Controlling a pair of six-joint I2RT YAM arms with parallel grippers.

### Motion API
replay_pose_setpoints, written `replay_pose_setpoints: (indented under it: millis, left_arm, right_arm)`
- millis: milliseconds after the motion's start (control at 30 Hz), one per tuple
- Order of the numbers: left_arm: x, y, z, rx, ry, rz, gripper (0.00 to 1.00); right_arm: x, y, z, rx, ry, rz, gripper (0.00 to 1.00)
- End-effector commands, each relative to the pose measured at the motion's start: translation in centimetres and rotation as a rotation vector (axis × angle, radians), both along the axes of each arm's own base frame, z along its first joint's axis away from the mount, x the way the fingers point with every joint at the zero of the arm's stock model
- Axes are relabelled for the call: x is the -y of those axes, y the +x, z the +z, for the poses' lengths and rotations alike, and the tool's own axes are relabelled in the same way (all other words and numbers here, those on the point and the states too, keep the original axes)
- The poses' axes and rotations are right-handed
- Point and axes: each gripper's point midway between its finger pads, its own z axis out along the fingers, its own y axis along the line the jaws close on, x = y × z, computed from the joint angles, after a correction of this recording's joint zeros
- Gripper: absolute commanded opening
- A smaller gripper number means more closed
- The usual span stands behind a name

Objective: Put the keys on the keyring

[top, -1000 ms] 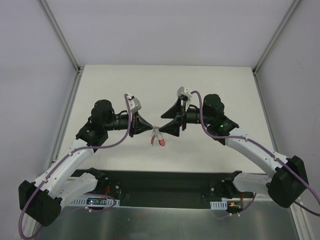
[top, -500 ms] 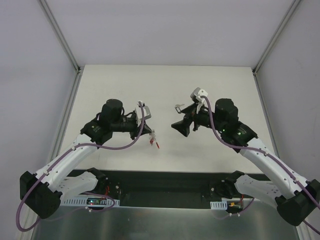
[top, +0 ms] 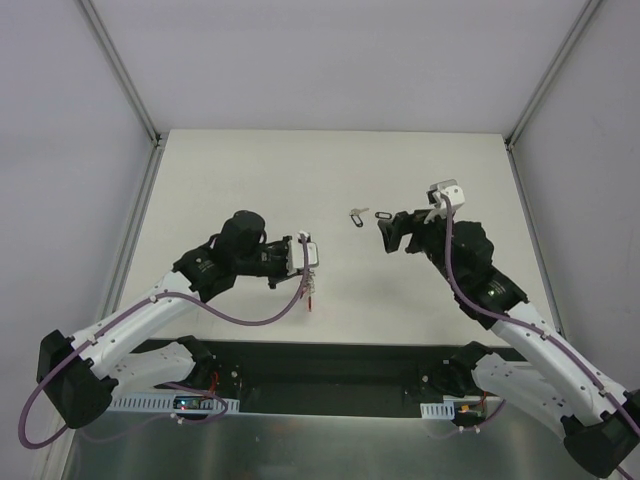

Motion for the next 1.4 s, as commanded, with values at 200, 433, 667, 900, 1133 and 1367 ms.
replay_pose_setpoints:
  millis: [200, 433, 667, 900, 1133, 1367]
  left_arm:
    - [0.0, 1.1, -0.4, 0.201, 0.074, -0.066, 0.00]
    - [-0.2, 1.4, -1.3, 0.225, 0.118, -0.069, 0.00]
    - [-0.4, 1.3, -1.9, 0.209, 0.124, -0.059, 0.00]
    - [-0.2, 1.6, -2.5, 0.181, 0.096, -0.007, 0.00]
    - [-1.2, 4.0, -3.0, 0.222, 0.138, 0.119, 0.00]
    - [-1.4, 4.3, -2.9, 0.253, 0.138, 0.133, 0.00]
  right_arm:
    - [6.1, 2.5, 3.7, 0.012, 0.156, -0.428, 0.96]
    - [6.0, 3.3, 1.0, -0.198, -0.084, -0.465, 0.97]
    - [4.5, 3.8, -2.6, -0.272, -0.207, -0.361, 0.97]
    - [6.8, 4.1, -8.1, -0.482, -0.261, -0.358, 0.93]
    - [9.8, 5.4, -13.2, -0.649, -0.316, -0.372, 0.75]
    - [10.5, 7.3, -16.0, -0.692, -0.367, -0.313, 0.41]
